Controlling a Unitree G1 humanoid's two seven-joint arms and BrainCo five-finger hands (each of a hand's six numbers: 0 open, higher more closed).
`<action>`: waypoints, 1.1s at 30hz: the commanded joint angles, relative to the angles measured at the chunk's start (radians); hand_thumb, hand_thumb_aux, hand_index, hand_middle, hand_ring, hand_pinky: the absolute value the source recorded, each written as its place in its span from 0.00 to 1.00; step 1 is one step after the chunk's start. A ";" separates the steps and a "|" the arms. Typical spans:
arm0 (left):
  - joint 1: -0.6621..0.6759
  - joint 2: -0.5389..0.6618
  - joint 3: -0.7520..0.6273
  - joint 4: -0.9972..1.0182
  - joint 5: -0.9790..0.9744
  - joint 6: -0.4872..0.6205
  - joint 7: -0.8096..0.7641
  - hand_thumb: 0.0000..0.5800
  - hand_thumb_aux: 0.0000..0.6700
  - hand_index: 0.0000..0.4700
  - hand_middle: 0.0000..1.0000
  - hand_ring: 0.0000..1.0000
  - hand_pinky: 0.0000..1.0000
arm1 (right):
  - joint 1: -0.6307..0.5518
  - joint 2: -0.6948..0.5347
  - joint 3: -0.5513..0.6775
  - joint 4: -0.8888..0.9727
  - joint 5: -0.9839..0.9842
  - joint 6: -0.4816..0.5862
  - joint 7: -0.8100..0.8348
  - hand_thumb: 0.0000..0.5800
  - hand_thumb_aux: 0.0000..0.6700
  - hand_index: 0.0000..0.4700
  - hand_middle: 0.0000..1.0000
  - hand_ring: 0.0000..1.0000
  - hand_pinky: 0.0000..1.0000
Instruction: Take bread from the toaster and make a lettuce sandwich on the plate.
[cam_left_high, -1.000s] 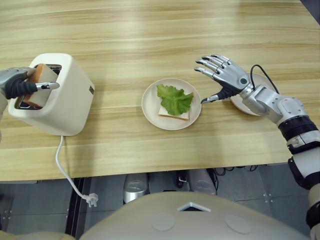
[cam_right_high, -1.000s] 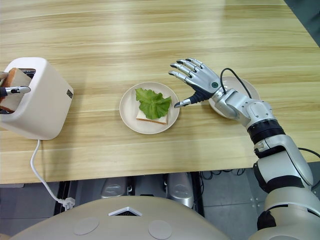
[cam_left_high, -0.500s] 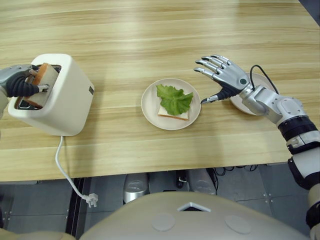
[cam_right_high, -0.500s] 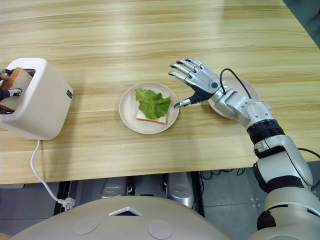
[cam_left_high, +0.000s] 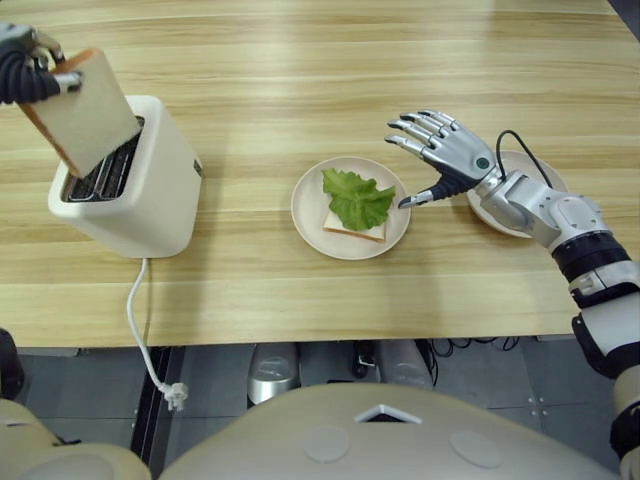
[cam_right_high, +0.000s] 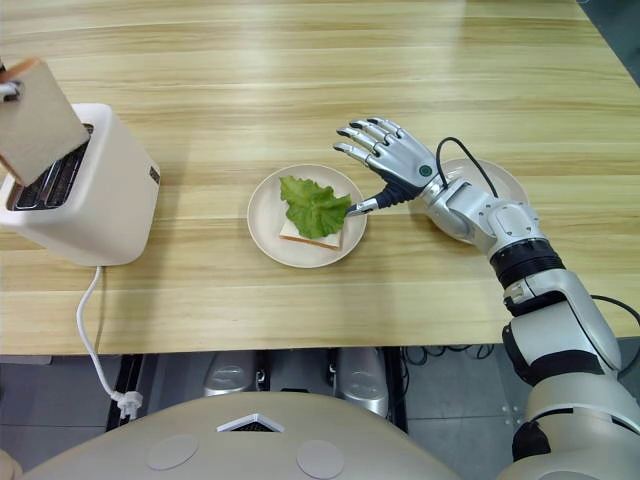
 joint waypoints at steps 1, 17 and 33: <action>-0.082 -0.037 -0.032 -0.026 -0.082 -0.041 -0.080 1.00 1.00 0.98 1.00 1.00 1.00 | -0.013 -0.014 -0.017 -0.004 0.005 0.003 0.009 0.00 0.00 0.00 0.00 0.00 0.00; -0.275 -0.421 -0.199 0.130 -0.302 -0.103 -0.334 1.00 1.00 0.98 1.00 1.00 1.00 | -0.044 -0.056 -0.027 0.066 0.001 0.000 -0.012 0.00 0.00 0.00 0.00 0.00 0.00; -0.427 -0.801 -0.389 0.722 -0.194 -0.452 -0.283 1.00 1.00 0.98 1.00 1.00 1.00 | -0.052 -0.071 -0.026 0.073 0.001 -0.033 -0.012 0.00 0.00 0.00 0.00 0.00 0.00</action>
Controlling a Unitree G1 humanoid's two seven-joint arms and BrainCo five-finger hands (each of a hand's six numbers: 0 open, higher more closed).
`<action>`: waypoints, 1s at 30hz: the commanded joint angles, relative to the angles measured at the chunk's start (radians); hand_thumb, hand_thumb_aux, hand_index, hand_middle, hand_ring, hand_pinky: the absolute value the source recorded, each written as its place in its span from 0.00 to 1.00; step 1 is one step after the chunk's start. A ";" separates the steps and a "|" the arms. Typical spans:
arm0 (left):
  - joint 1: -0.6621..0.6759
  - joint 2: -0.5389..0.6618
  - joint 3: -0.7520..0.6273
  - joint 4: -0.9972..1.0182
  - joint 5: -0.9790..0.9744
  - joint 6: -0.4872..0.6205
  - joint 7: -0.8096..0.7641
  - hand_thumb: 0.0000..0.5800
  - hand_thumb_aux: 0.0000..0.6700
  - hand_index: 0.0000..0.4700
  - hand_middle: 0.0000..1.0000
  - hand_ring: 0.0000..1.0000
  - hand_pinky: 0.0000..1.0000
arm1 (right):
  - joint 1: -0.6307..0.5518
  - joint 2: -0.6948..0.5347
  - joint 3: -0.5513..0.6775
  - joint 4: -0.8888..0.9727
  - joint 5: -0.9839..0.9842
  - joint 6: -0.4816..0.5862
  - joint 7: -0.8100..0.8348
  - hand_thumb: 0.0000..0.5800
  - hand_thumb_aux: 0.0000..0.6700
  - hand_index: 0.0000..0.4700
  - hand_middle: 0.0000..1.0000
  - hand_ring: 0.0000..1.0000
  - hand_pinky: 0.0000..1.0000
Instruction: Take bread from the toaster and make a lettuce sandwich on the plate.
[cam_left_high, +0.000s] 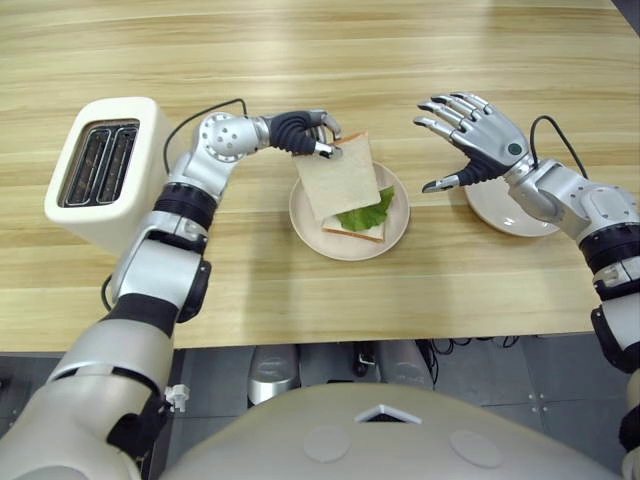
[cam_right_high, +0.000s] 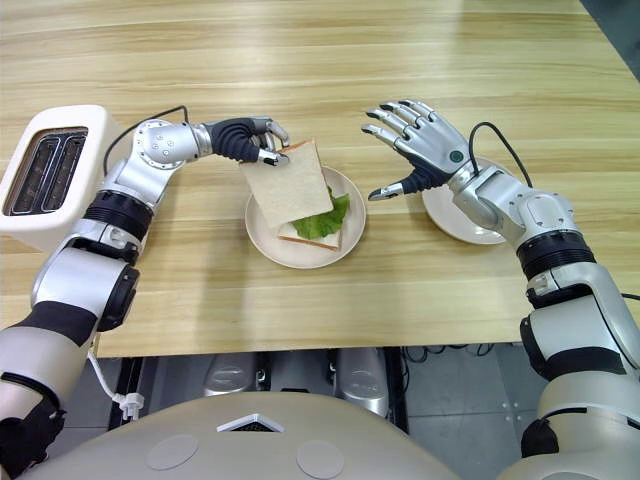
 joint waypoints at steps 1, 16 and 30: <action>-0.050 -0.026 -0.038 0.095 0.043 -0.060 0.011 1.00 1.00 0.98 1.00 1.00 1.00 | -0.008 0.002 0.003 -0.009 0.000 -0.008 0.012 0.00 0.00 0.00 0.00 0.00 0.00; -0.107 -0.112 -0.075 0.252 0.094 -0.138 0.032 1.00 1.00 0.98 1.00 1.00 1.00 | -0.030 0.051 0.012 0.010 -0.004 -0.005 0.010 0.00 0.00 0.00 0.00 0.00 0.00; -0.136 -0.187 -0.149 0.337 0.236 -0.077 0.221 1.00 1.00 0.98 1.00 1.00 1.00 | 0.047 -0.028 -0.064 -0.172 0.156 -0.185 0.138 0.00 0.00 0.00 0.00 0.00 0.00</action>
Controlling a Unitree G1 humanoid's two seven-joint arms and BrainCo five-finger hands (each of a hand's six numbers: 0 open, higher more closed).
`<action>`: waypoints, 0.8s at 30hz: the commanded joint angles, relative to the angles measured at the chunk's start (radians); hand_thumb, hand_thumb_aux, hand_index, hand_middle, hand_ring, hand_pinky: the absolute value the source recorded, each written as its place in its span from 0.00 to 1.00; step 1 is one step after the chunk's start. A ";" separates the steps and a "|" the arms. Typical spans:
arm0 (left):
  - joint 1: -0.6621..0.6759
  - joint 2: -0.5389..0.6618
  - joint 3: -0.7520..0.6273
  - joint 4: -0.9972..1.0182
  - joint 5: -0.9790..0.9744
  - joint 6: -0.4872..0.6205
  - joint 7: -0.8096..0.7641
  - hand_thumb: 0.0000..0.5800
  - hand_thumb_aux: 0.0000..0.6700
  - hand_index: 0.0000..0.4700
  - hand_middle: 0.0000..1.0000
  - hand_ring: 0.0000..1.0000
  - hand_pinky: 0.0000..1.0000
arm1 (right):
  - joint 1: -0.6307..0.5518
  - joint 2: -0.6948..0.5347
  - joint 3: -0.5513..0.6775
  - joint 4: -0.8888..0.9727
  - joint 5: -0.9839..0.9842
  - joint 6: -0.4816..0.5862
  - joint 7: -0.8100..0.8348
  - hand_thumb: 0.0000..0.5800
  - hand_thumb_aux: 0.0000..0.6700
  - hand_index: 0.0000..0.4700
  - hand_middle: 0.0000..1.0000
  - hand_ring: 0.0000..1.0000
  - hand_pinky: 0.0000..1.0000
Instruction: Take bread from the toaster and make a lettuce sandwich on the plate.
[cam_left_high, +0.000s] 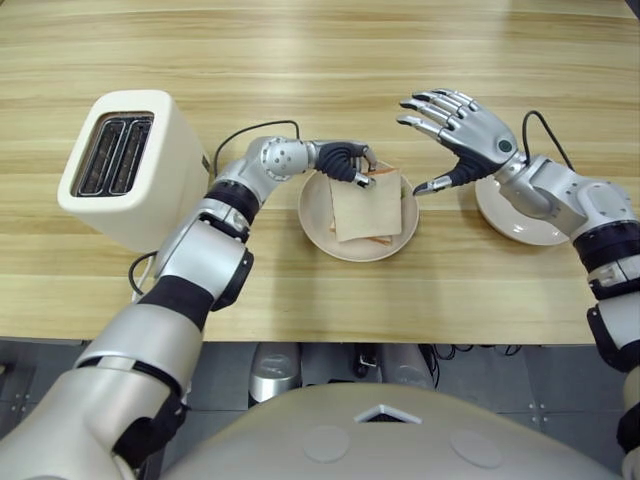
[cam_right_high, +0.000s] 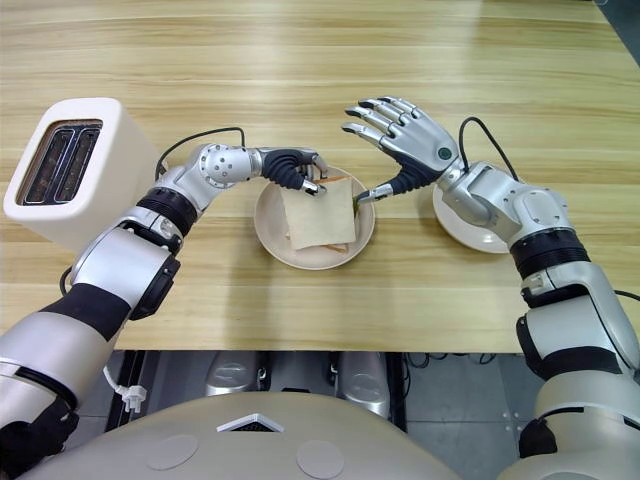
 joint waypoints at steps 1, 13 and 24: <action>-0.021 -0.015 -0.029 0.035 0.047 0.043 0.035 1.00 1.00 0.98 1.00 1.00 1.00 | 0.043 -0.038 -0.035 -0.106 0.082 -0.083 0.089 0.00 0.00 0.00 0.00 0.00 0.00; -0.023 -0.037 -0.067 0.060 0.109 0.098 0.117 1.00 1.00 0.98 1.00 1.00 1.00 | 0.201 -0.073 -0.022 -0.378 0.271 -0.128 0.526 0.00 0.00 0.00 0.00 0.00 0.00; -0.035 -0.051 -0.078 0.064 0.136 0.113 0.147 1.00 1.00 0.98 1.00 1.00 1.00 | 0.186 0.001 0.046 -0.264 0.124 -0.064 0.724 0.00 0.00 0.00 0.00 0.00 0.00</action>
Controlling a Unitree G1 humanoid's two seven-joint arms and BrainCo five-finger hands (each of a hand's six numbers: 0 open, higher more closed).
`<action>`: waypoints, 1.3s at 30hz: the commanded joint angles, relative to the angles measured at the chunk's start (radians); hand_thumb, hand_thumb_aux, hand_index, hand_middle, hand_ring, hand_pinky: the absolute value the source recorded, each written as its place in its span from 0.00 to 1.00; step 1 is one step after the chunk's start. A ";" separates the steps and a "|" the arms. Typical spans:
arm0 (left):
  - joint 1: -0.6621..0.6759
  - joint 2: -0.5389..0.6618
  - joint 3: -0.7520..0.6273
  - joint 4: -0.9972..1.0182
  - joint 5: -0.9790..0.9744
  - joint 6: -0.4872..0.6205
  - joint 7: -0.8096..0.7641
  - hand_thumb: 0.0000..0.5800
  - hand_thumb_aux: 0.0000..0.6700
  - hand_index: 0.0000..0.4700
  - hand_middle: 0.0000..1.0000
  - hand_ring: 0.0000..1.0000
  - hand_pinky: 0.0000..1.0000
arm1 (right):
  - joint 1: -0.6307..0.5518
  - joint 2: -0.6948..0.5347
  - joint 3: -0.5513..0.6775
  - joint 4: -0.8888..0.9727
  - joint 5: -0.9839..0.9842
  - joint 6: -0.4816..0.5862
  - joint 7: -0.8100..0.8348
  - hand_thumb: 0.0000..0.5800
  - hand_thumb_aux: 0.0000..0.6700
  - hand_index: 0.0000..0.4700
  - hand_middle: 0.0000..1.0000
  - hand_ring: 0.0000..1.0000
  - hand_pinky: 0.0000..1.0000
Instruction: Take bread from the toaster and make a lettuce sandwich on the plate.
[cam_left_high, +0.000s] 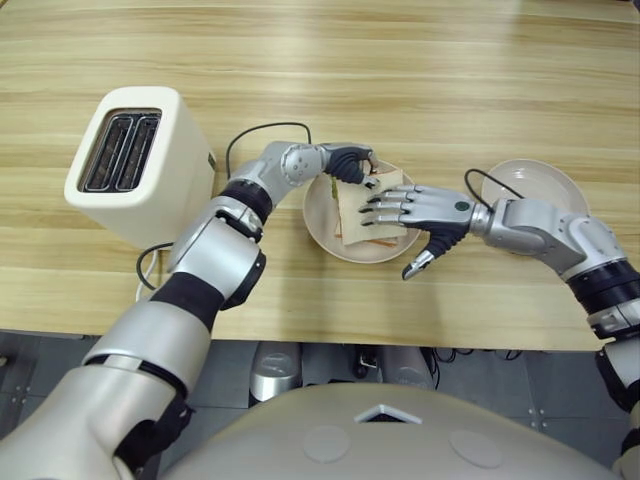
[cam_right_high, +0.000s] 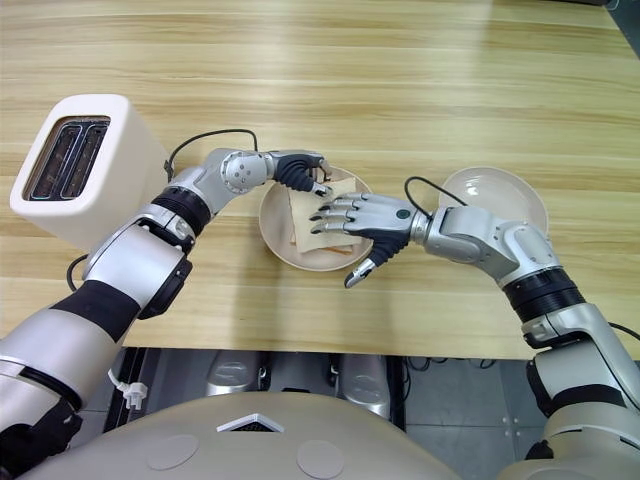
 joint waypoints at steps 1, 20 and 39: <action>-0.003 0.003 -0.018 0.022 0.024 0.011 0.007 1.00 1.00 0.98 1.00 1.00 1.00 | -0.031 0.016 0.037 0.079 -0.083 0.030 0.046 0.00 0.00 0.00 0.00 0.00 0.00; -0.091 0.095 0.087 -0.015 -0.013 0.072 0.375 0.00 0.00 0.00 0.00 0.00 0.00 | -0.113 0.109 0.113 0.246 -0.121 0.031 0.122 0.00 0.00 0.00 0.00 0.00 0.00; 0.743 0.416 0.266 -1.076 -0.508 0.255 -0.350 1.00 1.00 0.98 1.00 1.00 1.00 | -0.071 0.059 -0.109 0.107 0.145 0.020 0.024 1.00 1.00 0.98 1.00 1.00 1.00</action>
